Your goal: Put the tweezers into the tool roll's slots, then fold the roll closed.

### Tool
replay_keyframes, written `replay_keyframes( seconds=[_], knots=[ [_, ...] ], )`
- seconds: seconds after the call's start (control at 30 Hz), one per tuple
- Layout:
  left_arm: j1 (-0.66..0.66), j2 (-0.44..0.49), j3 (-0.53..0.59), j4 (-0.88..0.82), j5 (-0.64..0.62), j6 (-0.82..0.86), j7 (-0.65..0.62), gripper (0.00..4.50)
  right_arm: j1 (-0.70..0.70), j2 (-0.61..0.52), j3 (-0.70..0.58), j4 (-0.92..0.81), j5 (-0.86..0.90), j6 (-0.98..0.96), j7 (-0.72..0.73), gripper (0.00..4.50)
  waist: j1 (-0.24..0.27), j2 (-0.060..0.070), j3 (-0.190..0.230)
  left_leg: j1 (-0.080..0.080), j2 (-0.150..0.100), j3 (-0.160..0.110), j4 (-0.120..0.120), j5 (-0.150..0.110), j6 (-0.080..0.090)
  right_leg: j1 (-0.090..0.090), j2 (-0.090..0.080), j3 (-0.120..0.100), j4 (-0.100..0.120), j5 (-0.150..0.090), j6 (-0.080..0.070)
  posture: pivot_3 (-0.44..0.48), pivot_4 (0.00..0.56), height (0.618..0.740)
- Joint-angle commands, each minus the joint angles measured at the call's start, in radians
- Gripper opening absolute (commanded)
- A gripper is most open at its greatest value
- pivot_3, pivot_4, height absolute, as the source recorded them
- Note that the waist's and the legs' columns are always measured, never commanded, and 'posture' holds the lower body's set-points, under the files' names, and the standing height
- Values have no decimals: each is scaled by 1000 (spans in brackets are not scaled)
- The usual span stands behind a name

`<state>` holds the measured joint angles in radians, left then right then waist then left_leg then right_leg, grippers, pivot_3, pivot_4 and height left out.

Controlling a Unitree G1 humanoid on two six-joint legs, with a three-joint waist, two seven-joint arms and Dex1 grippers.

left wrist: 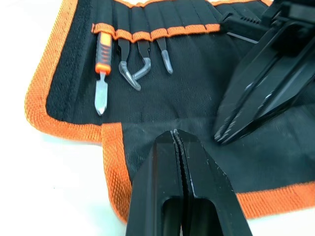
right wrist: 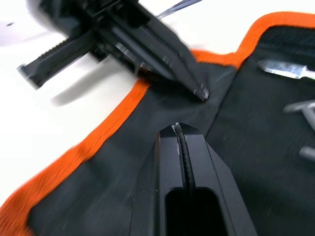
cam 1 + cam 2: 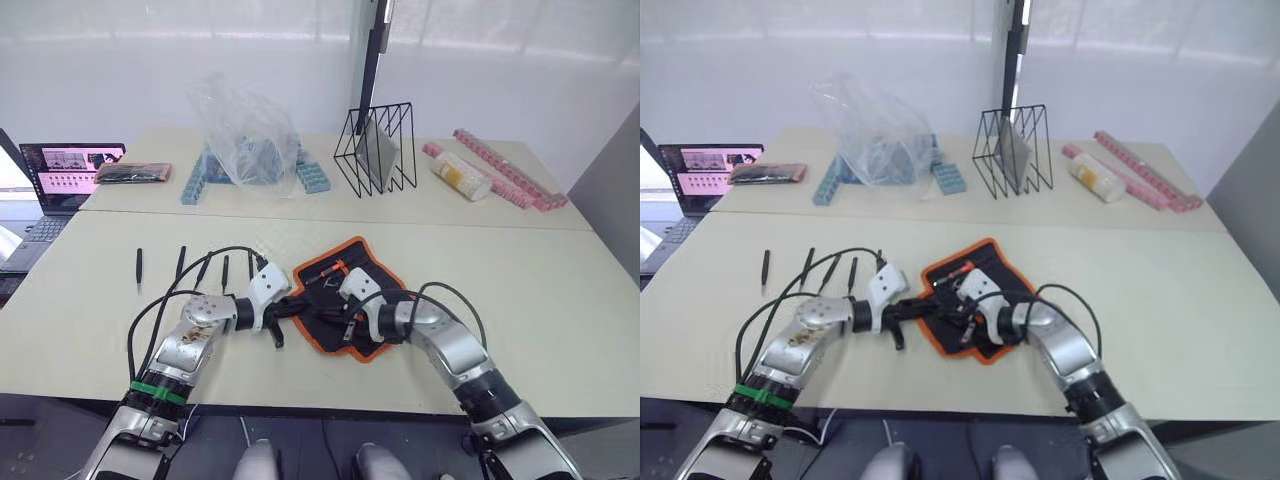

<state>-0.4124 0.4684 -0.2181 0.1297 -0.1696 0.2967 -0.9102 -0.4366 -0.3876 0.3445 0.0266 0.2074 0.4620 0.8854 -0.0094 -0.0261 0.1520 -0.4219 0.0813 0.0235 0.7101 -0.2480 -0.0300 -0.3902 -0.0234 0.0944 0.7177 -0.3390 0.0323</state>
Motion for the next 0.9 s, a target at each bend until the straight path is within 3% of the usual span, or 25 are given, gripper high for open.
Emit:
replay_keyframes(
  seconds=[0.03,0.27,0.5,0.6,0.73,0.87,0.9],
  knots=[
    [49,23,-31,20,33,43,-9,40,94,-66,24,-75,5,79,39,0,-1,0,-2,0,0,0,0,0,0,0,0,0,0,0,0,0,150,684],
    [56,32,-27,10,31,49,-11,40,210,-138,7,-242,39,172,19,0,-3,1,-11,1,0,0,-1,-2,2,1,0,0,-2,0,1,0,150,684],
    [25,15,0,33,12,19,-9,40,224,-112,-29,-303,67,175,-17,0,-1,1,-12,1,0,0,-1,-2,2,2,0,1,-3,0,1,0,150,684],
    [8,23,72,0,-45,13,-20,40,207,-100,-82,-352,109,156,-16,0,-2,1,-11,0,0,0,-1,-2,2,1,0,1,-4,-1,1,0,150,684],
    [17,95,228,-128,-188,65,-64,40,171,-114,-247,-441,237,188,-25,0,-7,0,-4,-7,0,0,-1,-1,2,-6,1,1,-3,-1,1,0,150,684],
    [108,183,416,-208,-313,136,-65,40,177,-164,-401,-454,293,195,-53,0,-5,0,-4,-13,0,0,-1,-1,2,-13,0,1,-1,0,1,0,150,684],
    [157,214,471,-204,-312,131,-61,290,191,-177,-438,-439,290,183,-64,0,-5,0,-4,-12,0,0,-1,-1,2,-13,0,1,-1,0,1,0,150,684]
  ],
)
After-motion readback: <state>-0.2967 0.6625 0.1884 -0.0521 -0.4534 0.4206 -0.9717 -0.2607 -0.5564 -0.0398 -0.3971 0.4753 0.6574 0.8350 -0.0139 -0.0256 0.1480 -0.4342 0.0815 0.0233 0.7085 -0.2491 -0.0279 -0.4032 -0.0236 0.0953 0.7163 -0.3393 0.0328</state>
